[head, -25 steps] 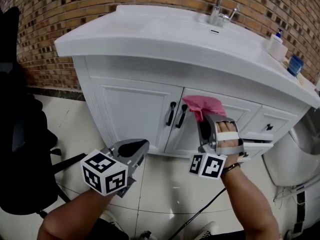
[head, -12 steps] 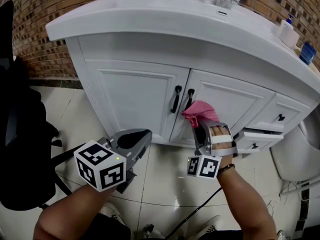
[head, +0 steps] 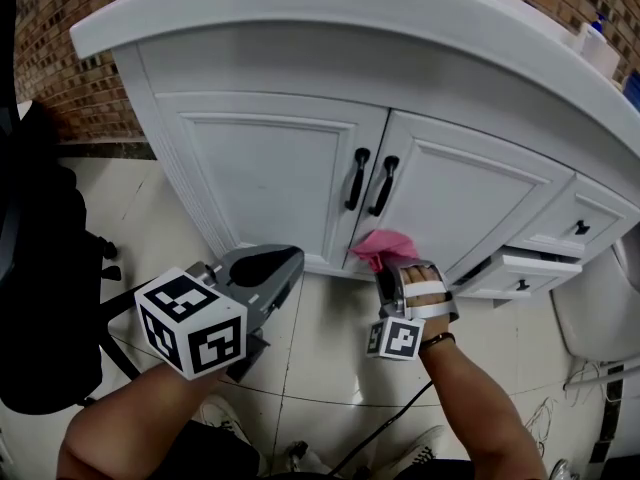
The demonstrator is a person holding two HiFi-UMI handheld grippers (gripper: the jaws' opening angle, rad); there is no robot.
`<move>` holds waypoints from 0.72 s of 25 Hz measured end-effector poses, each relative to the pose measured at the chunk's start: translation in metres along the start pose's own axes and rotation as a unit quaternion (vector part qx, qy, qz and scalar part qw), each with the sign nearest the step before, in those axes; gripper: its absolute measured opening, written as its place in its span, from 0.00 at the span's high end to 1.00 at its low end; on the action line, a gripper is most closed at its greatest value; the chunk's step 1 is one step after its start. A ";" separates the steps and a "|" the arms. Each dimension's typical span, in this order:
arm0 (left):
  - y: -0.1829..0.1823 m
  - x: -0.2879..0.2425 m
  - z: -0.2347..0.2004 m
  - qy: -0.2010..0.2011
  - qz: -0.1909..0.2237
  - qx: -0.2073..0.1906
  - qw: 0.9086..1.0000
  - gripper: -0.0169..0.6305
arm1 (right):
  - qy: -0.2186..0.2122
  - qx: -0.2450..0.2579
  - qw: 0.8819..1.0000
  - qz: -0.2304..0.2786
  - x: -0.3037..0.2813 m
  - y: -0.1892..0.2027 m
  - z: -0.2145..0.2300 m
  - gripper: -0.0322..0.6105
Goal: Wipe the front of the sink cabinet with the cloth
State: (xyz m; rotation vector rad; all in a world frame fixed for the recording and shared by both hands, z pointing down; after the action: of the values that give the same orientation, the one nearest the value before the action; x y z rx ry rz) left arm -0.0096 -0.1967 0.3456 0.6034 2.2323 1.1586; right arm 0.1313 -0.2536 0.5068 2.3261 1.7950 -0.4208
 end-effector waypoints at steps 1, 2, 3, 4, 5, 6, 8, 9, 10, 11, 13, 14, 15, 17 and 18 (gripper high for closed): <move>0.001 -0.001 -0.001 -0.001 -0.002 0.000 1.000 0.96 | -0.005 0.001 1.000 0.001 -0.003 -0.001 -0.008 0.79; 0.002 -0.002 -0.002 -0.002 -0.004 0.000 1.000 0.96 | -0.014 -0.002 1.000 0.001 -0.005 -0.001 -0.017 0.79; 0.003 -0.003 -0.003 -0.003 -0.006 0.001 1.000 0.96 | -0.025 -0.007 1.000 0.001 -0.008 -0.001 -0.026 0.79; 0.003 -0.004 -0.003 -0.004 -0.008 0.002 1.000 0.96 | -0.034 -0.007 0.999 0.000 -0.011 -0.001 -0.036 0.79; 0.003 -0.005 -0.004 -0.004 -0.008 0.003 1.000 0.96 | -0.041 -0.001 0.999 0.000 -0.014 0.000 -0.044 0.79; 0.003 -0.005 -0.004 -0.004 -0.009 0.003 1.000 0.96 | -0.047 0.006 0.999 -0.001 -0.017 0.000 -0.051 0.79; 0.003 -0.005 -0.003 -0.005 -0.010 0.003 1.000 0.96 | -0.067 0.005 0.998 -0.005 -0.022 0.000 -0.065 0.79; 0.003 -0.005 -0.003 -0.006 -0.010 0.004 1.000 0.96 | -0.080 -0.001 0.997 -0.009 -0.023 0.001 -0.073 0.79; 0.004 -0.005 -0.004 -0.007 -0.010 0.005 1.000 0.96 | -0.091 -0.005 0.996 -0.012 -0.024 0.001 -0.080 0.79; 0.004 -0.005 -0.004 -0.007 -0.011 0.006 1.000 0.96 | -0.098 -0.008 0.995 -0.014 -0.026 0.001 -0.086 0.79; 0.005 -0.004 -0.003 -0.006 -0.013 0.007 1.000 0.96 | -0.102 -0.008 0.995 -0.018 -0.028 0.002 -0.091 0.79; 0.004 -0.004 -0.003 -0.005 -0.013 0.008 1.000 0.96 | -0.103 -0.007 0.994 -0.019 -0.028 0.002 -0.091 0.79; 0.004 -0.003 -0.002 -0.004 -0.012 0.008 1.000 0.96 | -0.104 -0.008 0.994 -0.019 -0.029 0.002 -0.091 0.79; 0.004 -0.004 0.000 -0.002 -0.011 0.005 1.000 0.96 | -0.111 -0.014 0.994 -0.020 -0.029 0.001 -0.089 0.79; 0.004 -0.005 0.001 -0.001 -0.011 0.003 1.000 0.96 | -0.119 -0.019 0.993 -0.019 -0.028 0.002 -0.089 0.79</move>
State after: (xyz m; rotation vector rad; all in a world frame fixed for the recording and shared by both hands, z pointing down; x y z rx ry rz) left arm -0.0050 -0.1970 0.3496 0.5809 2.2361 1.1421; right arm 0.1366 -0.2522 0.5995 2.1175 1.7210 -0.6348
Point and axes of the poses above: the fingertips, and each gripper's own axes: x backward along the fingers, z to its right, y out of its underside, the point moved 2 cm from there along x, backward along the fingers, and after that the axes turned 12 degrees about x, right-handed, at the moved point
